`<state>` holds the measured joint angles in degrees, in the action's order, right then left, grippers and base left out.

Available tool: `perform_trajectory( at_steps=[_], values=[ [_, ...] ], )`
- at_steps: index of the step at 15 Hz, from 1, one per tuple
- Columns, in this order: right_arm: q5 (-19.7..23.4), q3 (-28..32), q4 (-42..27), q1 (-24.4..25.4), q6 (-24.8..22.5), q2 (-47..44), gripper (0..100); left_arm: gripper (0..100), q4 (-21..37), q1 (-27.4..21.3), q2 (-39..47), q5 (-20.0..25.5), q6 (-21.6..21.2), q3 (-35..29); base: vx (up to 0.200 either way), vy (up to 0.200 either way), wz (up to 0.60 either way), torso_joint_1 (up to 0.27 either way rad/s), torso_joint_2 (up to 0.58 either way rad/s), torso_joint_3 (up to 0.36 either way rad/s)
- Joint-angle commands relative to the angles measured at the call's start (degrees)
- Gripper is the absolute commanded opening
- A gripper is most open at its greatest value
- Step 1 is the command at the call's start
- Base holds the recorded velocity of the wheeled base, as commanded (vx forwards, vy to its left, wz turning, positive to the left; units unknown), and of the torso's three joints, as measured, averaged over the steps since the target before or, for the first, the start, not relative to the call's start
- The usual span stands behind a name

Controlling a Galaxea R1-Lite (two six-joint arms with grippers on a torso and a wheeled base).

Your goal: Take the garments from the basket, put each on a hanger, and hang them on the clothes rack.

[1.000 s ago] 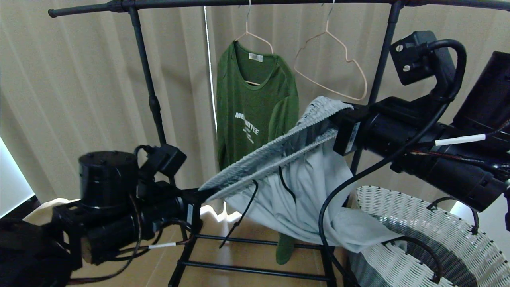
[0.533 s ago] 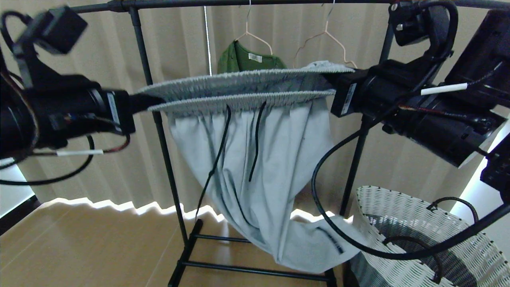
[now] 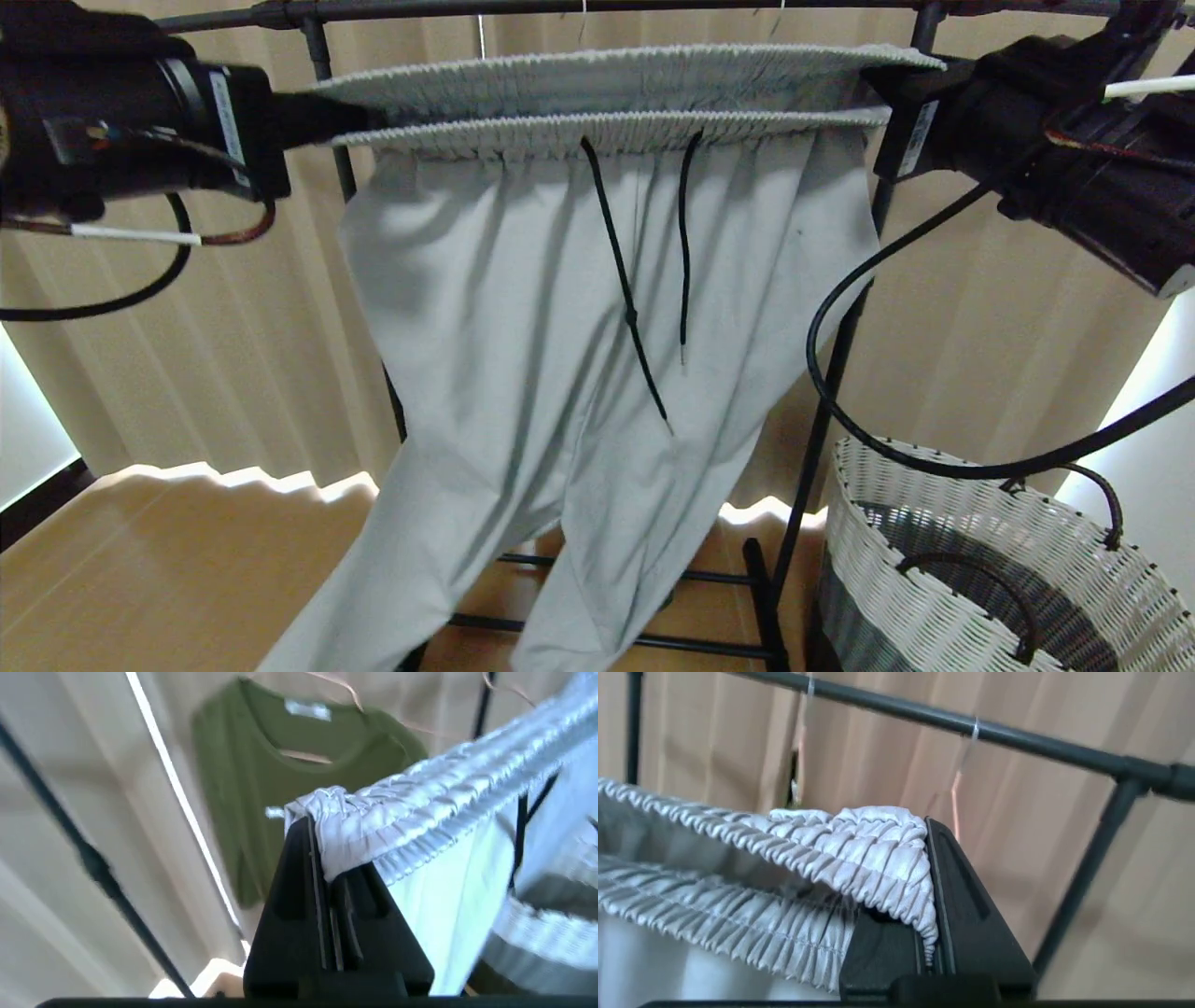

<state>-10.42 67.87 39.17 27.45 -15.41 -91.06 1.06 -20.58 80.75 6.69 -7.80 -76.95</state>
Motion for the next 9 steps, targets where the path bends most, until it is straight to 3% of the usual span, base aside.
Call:
perform_trajectory(
  at_steps=[1,4,7,9],
  values=[
    [-0.12,-6.43,0.03,-0.73,-0.32,3.61,0,0,-1.06,-2.8,-1.39,-0.1,-0.37,7.69,0.0,0.0,0.0,0.0,0.0,0.0],
    [-0.04,-7.4,-0.14,-4.69,-0.32,4.32,0,0,-2.64,-5.17,-1.39,-0.19,-0.28,7.07,0.0,0.0,0.0,0.0,0.0,0.0],
    [-0.04,-6.96,-0.23,-8.12,-0.32,5.11,0,0,-4.31,-5.0,0.81,-1.51,-1.51,0.39,0.0,0.0,0.0,0.0,0.0,0.0],
    [-0.04,-9.86,-0.41,-8.21,-0.24,5.99,0,0,-4.31,-6.4,0.9,-1.59,-1.69,3.65,0.0,0.0,0.0,0.0,0.0,0.0]
  ],
)
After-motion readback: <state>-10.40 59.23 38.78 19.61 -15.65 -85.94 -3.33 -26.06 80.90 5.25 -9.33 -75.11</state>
